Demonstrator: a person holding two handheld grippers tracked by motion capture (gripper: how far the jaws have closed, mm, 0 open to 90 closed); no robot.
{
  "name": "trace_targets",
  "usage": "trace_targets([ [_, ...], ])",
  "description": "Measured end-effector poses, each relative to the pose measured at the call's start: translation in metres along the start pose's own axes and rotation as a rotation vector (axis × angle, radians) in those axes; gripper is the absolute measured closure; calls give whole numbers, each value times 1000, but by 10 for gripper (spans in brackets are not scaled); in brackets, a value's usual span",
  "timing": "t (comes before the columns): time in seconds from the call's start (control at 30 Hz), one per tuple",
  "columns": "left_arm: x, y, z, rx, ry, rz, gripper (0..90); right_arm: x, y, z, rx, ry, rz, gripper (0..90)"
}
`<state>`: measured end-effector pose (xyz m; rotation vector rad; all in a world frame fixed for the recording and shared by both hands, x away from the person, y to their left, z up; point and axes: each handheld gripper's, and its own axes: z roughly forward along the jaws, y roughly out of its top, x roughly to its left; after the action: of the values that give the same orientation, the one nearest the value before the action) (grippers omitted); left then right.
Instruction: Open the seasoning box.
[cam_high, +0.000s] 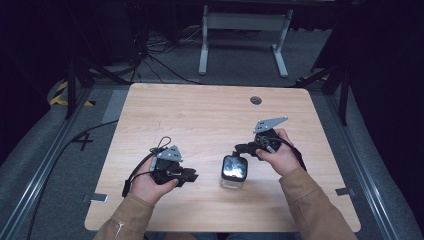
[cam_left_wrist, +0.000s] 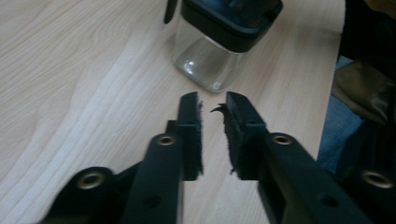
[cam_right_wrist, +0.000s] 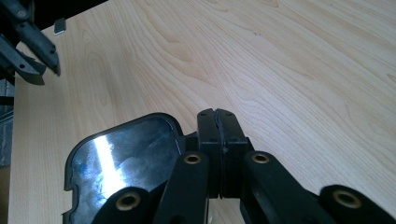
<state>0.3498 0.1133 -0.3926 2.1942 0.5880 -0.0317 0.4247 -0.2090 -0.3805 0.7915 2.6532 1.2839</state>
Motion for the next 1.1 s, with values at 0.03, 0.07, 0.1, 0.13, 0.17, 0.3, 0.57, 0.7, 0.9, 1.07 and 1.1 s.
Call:
trace_targets([
  [0.03,-1,1,2,-4,-7,6,890,0,0,0,-1,1,3,900],
  [0.07,-2,2,4,-7,-14,8,890,0,0,0,-1,1,3,900],
  [0.1,-4,5,8,-5,-25,15,899,0,0,0,-1,0,3,900],
  [0.13,-4,5,8,-5,-25,15,899,0,0,0,-1,0,3,900],
  [0.17,-5,6,11,-9,-25,25,900,0,0,0,-2,2,6,900],
  [0.3,-8,10,19,-6,-24,40,900,-1,0,0,-3,0,9,900],
  [0.57,-14,17,33,-7,-54,69,900,-3,-1,0,-7,18,16,900],
  [0.7,-15,19,38,-7,-66,71,900,-3,-1,0,-7,20,20,900],
  [0.9,-18,21,43,1,-62,77,900,-5,-2,0,-11,24,21,900],
  [1.07,-19,22,46,-3,-66,80,900,-6,-2,1,-13,27,25,900],
  [1.1,-20,23,46,-3,-65,78,900,-6,-2,1,-14,28,25,900],
])
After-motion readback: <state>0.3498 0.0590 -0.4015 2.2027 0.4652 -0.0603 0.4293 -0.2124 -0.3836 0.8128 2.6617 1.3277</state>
